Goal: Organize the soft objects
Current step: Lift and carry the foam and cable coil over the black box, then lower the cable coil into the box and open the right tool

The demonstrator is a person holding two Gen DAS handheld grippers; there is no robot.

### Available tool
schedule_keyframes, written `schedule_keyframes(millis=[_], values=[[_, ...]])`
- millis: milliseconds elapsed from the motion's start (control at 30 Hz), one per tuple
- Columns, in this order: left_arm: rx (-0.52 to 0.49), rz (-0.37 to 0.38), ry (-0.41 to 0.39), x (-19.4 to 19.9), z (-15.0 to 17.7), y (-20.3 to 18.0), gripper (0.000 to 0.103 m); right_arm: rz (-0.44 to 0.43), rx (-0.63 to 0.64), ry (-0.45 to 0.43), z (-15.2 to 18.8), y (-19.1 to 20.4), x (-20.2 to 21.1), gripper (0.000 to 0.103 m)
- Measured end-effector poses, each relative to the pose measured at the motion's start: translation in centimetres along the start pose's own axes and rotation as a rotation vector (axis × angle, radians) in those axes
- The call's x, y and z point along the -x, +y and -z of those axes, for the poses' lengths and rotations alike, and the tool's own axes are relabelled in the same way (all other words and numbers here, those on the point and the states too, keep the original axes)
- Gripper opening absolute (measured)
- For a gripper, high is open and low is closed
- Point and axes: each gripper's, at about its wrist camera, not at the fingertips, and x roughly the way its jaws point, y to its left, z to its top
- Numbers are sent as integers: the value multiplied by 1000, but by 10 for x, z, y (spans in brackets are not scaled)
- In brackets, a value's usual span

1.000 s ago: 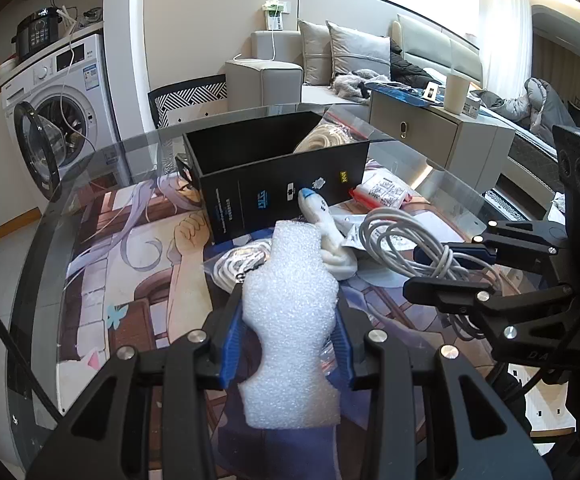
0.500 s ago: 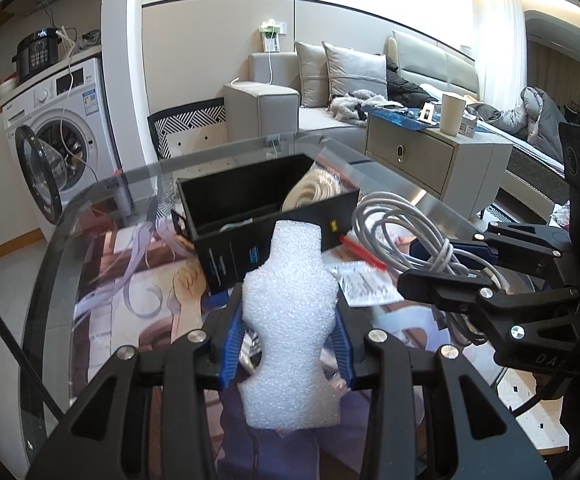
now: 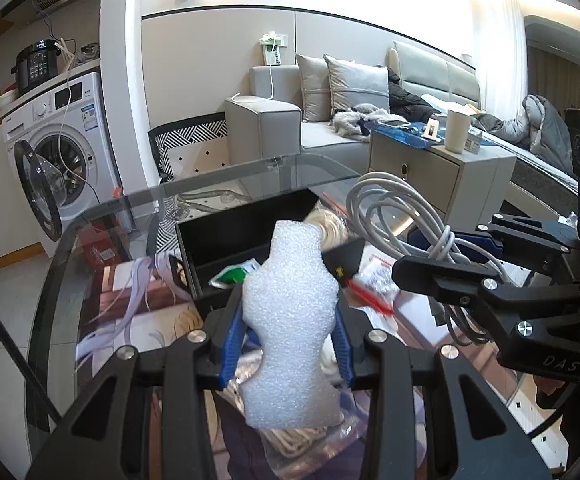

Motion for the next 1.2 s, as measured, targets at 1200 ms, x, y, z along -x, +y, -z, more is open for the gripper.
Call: schedule_keyframes(millis=[1200], values=[[151,-57,26,-70,-33,44,37,-2,-52,42,-41,-50,-95,29]])
